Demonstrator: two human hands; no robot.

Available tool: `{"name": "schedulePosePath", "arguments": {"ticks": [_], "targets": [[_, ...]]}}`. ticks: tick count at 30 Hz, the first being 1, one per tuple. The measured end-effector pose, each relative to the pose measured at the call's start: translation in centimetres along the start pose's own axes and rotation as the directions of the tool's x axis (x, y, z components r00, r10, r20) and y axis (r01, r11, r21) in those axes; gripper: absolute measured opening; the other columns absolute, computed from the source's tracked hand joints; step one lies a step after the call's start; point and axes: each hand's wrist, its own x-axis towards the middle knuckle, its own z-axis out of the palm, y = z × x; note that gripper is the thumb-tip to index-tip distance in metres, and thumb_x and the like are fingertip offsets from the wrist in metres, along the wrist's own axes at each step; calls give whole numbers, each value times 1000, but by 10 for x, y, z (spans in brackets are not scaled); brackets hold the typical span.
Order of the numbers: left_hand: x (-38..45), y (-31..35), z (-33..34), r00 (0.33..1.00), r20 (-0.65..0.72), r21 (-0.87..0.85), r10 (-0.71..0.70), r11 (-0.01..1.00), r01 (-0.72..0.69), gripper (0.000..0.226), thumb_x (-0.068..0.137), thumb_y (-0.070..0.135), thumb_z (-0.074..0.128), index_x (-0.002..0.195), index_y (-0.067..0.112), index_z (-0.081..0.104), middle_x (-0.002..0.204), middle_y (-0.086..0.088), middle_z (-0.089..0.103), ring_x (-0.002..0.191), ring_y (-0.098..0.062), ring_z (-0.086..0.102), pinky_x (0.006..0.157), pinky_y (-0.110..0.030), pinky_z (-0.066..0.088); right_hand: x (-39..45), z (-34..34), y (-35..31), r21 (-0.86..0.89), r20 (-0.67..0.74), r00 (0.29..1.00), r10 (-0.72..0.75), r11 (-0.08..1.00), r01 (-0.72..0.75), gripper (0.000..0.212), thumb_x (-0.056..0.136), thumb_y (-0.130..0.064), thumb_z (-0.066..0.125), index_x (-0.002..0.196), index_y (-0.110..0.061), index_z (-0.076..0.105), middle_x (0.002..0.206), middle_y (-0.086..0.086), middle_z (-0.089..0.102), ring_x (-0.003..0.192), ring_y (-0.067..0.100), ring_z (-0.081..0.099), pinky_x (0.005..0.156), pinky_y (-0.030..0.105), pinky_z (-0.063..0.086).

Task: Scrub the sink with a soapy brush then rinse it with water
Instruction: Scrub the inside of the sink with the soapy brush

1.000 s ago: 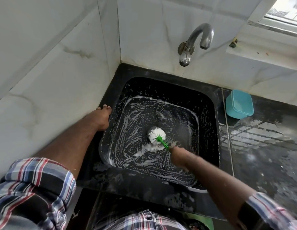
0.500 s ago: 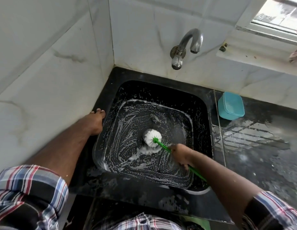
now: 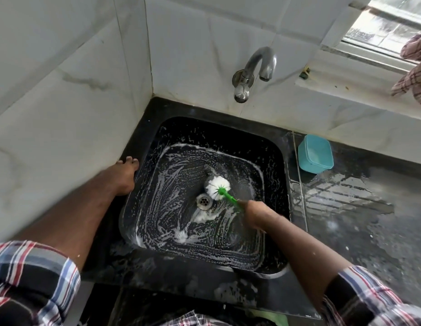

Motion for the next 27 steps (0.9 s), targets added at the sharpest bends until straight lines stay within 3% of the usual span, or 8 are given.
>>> {"name": "schedulePosePath", "arguments": {"ticks": [4,7,9,12,16,19,22,27], "targets": [[1,-3,2,1000,3,7,-1,1000,1,81,92,7,53,159,17,7,166,-5,0,151,-28,15,120,-43,24,-11,33,-10,19,174,984,-48,999,45,60,93,-4,41,147,-30,41,124,7,64,89,18,67,75,19,55],[0,-2,1,1000,4,7,-4,1000,4,81,93,6,52,159,17,8,166,-5,0,151,-28,15,120,-43,24,-14,19,-1,76,186,980,-68,996,55,50,97,-6,42,144,-24,46,101,2,66,54,6,57,39,10,41],[1,-1,1,1000,3,5,-5,1000,5,81,92,6,52,159,17,8,166,-5,0,151,-28,15,120,-43,25,-4,4,7,86,95,995,-9,996,1,52,96,-5,42,142,-28,49,95,1,67,52,6,59,45,14,45],[1,-2,1,1000,1,5,-3,1000,3,80,92,7,53,158,16,9,166,-6,1,151,-29,16,120,-43,25,8,12,-13,57,57,998,3,998,-6,62,93,1,41,147,-31,42,125,8,64,79,13,62,67,20,49],[-1,0,0,1000,-6,0,-3,1000,3,79,93,8,53,158,16,9,166,-6,1,151,-28,15,120,-41,23,2,20,-20,55,186,979,-80,996,71,59,94,1,40,147,-24,41,118,8,64,57,7,53,40,14,45],[0,0,1,1000,-2,-8,-8,1000,8,79,93,7,52,159,17,9,166,-5,0,151,-28,14,120,-42,23,-8,-6,16,35,210,977,-36,999,29,57,96,0,36,146,-27,44,85,6,64,39,7,50,31,17,40],[2,-1,2,1000,1,-6,-3,1000,3,79,93,7,52,158,17,9,166,-5,0,151,-28,14,121,-43,22,-2,-9,26,117,130,991,-8,993,-8,58,96,-6,35,146,-34,40,88,10,66,52,17,57,45,31,52],[5,-3,5,1000,-5,-17,-11,1000,11,79,93,6,50,158,18,8,166,-4,-1,151,-27,13,121,-43,21,13,14,-3,-143,32,998,-61,988,65,62,94,-5,36,152,-25,29,121,15,63,100,26,65,86,33,54]]}}
